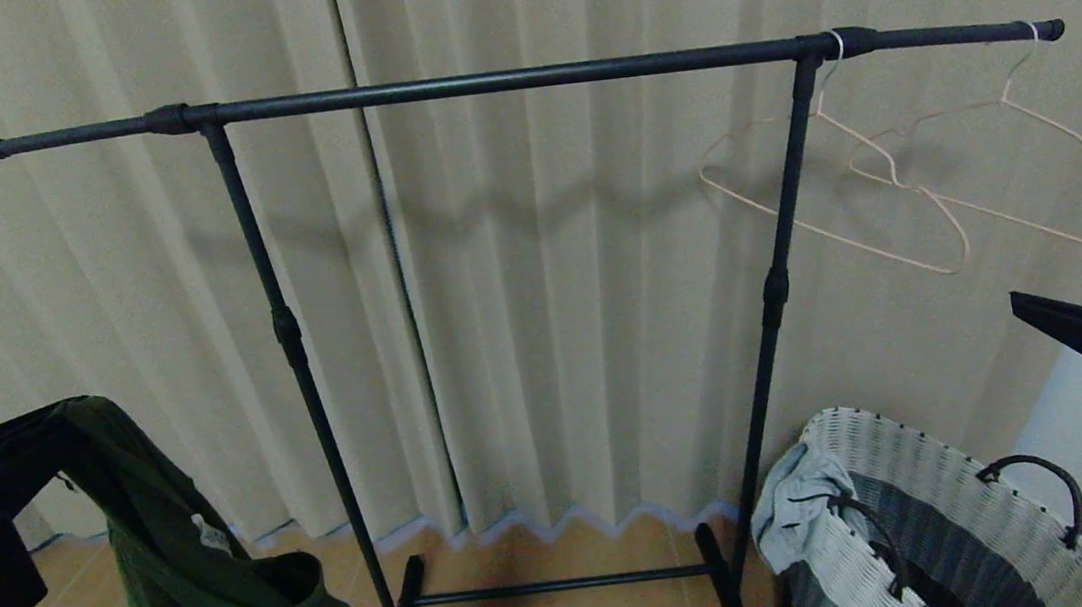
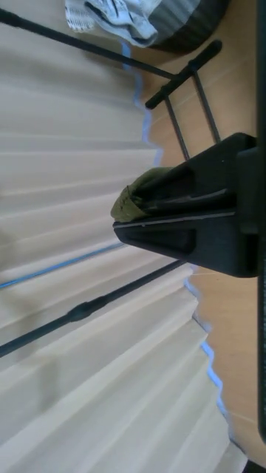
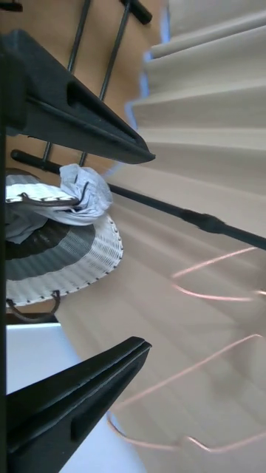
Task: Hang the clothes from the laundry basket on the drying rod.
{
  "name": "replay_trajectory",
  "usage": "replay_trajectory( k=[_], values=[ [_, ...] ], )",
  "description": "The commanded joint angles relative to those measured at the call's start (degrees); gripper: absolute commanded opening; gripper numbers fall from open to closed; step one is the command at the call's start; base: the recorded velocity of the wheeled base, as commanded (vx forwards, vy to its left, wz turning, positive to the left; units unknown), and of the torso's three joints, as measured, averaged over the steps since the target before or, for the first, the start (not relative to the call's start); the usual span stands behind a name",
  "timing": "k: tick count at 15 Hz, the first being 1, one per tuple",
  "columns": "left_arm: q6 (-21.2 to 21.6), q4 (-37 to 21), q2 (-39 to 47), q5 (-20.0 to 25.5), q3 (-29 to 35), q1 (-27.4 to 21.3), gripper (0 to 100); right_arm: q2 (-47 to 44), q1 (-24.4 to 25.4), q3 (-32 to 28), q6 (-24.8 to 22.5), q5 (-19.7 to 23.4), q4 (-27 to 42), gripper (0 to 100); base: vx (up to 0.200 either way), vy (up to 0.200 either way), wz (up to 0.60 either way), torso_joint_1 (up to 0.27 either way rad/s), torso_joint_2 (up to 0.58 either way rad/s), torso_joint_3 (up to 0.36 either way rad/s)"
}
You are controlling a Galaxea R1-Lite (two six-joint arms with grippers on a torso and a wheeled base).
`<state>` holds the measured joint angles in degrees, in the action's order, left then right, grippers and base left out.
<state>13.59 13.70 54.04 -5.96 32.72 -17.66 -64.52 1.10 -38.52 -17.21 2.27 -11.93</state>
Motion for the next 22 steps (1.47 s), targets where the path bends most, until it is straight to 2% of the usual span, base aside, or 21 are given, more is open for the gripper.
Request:
replay_trajectory(
  k=[1,5,8,11,14,22],
  values=[
    [0.03,0.10,0.10,-0.02,-0.02,0.00,0,-0.07,0.05,0.03,-0.01,0.11,-0.19,100,0.000,0.000,0.00,0.188,-0.49,-0.300],
    [-0.06,0.10,0.01,-0.02,0.06,0.26,0,-0.60,0.05,2.05,-0.19,0.28,-5.20,100,0.000,0.000,0.00,0.198,-0.47,-0.295],
    [-0.06,0.18,-0.08,-0.10,0.68,0.35,0,-0.95,0.05,1.96,-0.10,0.37,-5.73,100,0.000,0.000,0.00,0.198,-0.43,-0.251],
    [0.03,0.27,-0.52,-0.10,0.68,0.35,0,-1.48,0.05,1.34,0.07,0.81,-5.82,100,0.000,0.000,0.00,0.039,-0.08,-0.046],
    [0.03,0.27,-0.87,-0.10,0.77,0.35,0,-1.74,0.05,1.61,0.16,3.80,-5.64,100,0.000,0.000,0.00,0.000,0.00,0.000],
    [1.35,0.18,-0.69,-0.10,0.24,0.35,0,-1.92,0.31,1.78,0.16,3.97,-5.47,100,0.000,0.000,0.00,0.000,0.00,0.000]
  ],
)
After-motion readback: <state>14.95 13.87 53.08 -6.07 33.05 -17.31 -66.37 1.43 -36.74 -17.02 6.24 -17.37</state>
